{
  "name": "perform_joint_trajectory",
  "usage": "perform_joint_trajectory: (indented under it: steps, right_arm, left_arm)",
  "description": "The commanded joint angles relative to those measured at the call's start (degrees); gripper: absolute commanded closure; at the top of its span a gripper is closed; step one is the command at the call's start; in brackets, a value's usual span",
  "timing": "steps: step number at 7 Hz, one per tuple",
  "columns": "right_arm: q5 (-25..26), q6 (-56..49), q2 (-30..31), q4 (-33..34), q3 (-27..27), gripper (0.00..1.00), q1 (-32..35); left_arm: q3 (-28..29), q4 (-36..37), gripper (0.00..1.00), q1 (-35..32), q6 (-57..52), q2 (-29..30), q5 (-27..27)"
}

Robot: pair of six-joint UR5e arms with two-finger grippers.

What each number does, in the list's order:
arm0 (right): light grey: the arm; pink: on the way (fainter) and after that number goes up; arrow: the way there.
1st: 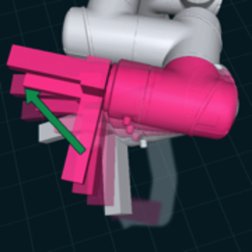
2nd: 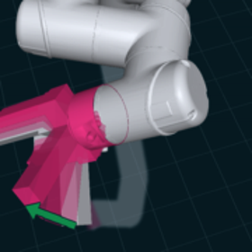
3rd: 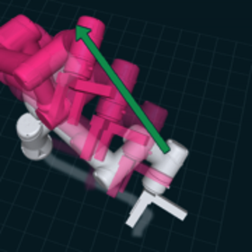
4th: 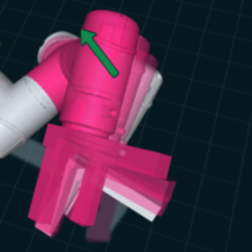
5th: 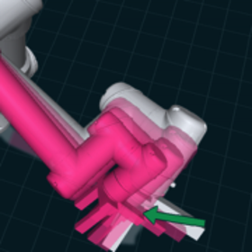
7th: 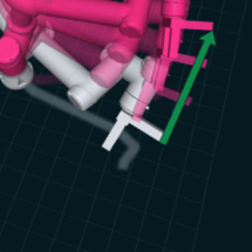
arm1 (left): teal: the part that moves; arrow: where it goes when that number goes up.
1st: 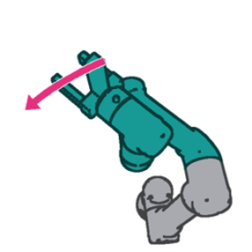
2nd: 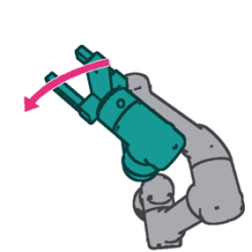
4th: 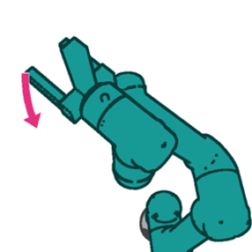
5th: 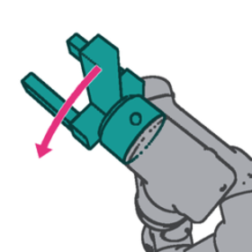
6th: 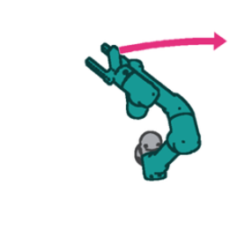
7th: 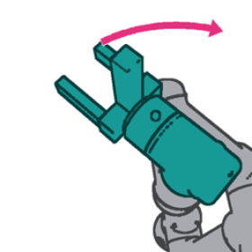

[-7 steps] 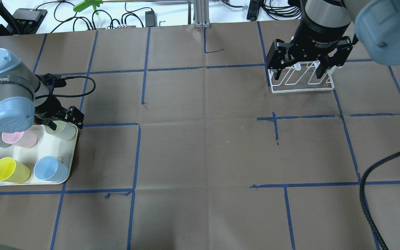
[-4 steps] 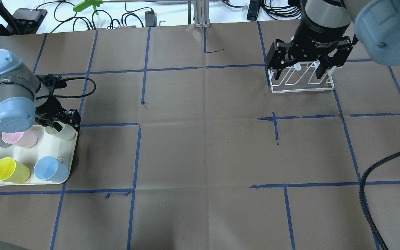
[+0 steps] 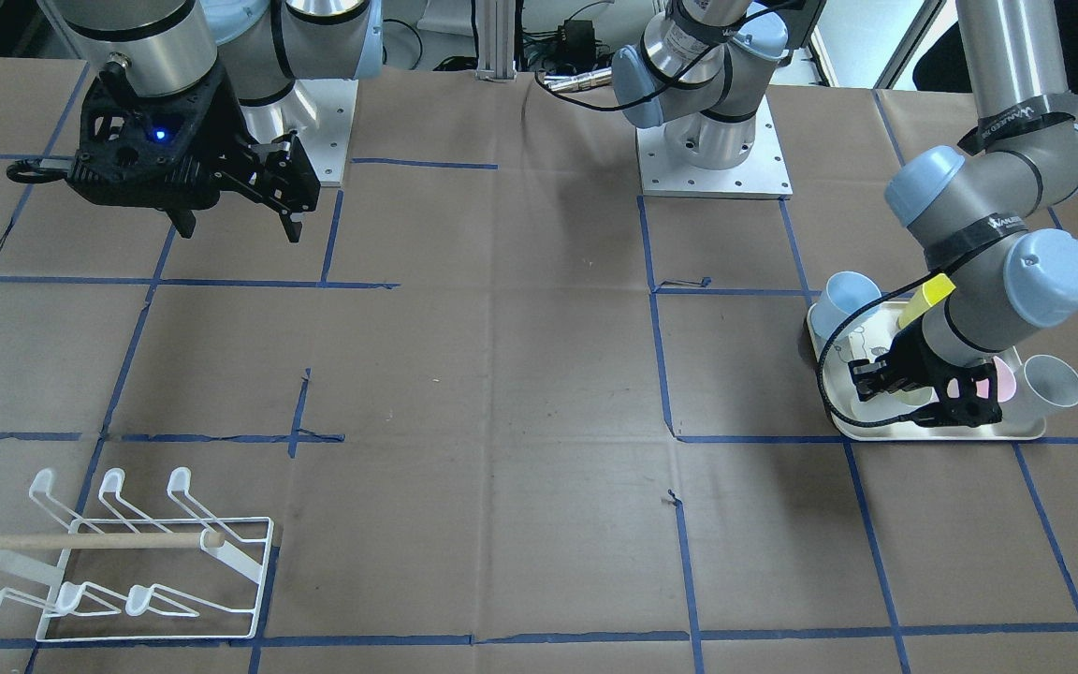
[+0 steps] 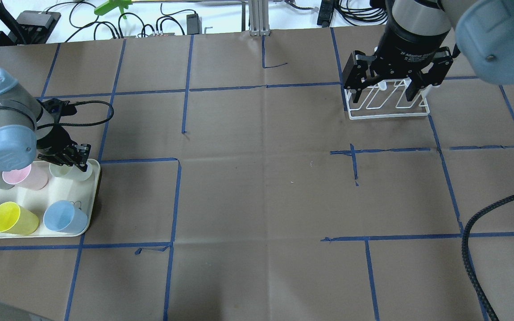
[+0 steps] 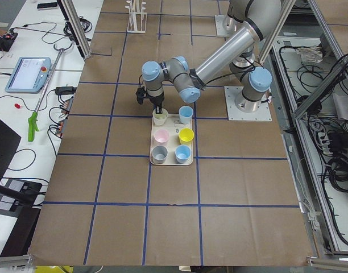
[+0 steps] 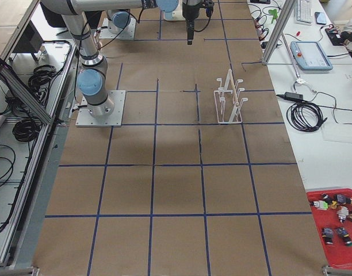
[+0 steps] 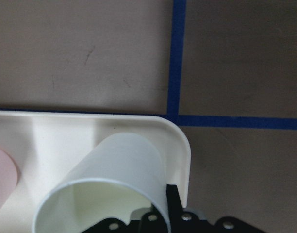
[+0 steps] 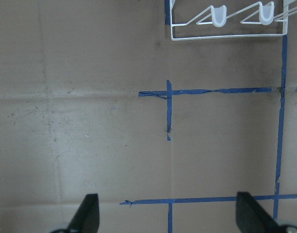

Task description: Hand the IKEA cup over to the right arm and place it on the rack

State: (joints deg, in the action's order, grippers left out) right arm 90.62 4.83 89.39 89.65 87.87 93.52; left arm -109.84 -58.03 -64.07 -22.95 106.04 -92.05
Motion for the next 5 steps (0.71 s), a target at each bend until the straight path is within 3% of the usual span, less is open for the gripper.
perform_joint_trajectory:
  steps: [1,2,3,5]
  right_arm:
    - [0.0,0.0,0.0,0.0,-0.2,0.0,0.0]
    - [-0.3,0.1,0.0,1.7,0.1,0.0,0.0]
    - [-2.5,0.4,-0.3,7.8,1.1,0.0,0.1]
    - [-14.8,0.9,-3.8,26.3,5.2,0.01,-0.2]
  left_arm:
    - [3.5,-3.7,1.0,-0.4,0.2,-2.9,0.2]
    - [8.1,-11.2,1.0,-0.4,0.4,-4.5,0.3]
    - [13.9,-19.9,1.0,-0.8,1.1,-5.6,0.4]
    - [25.3,-32.4,1.0,-4.2,2.5,-5.9,0.1]
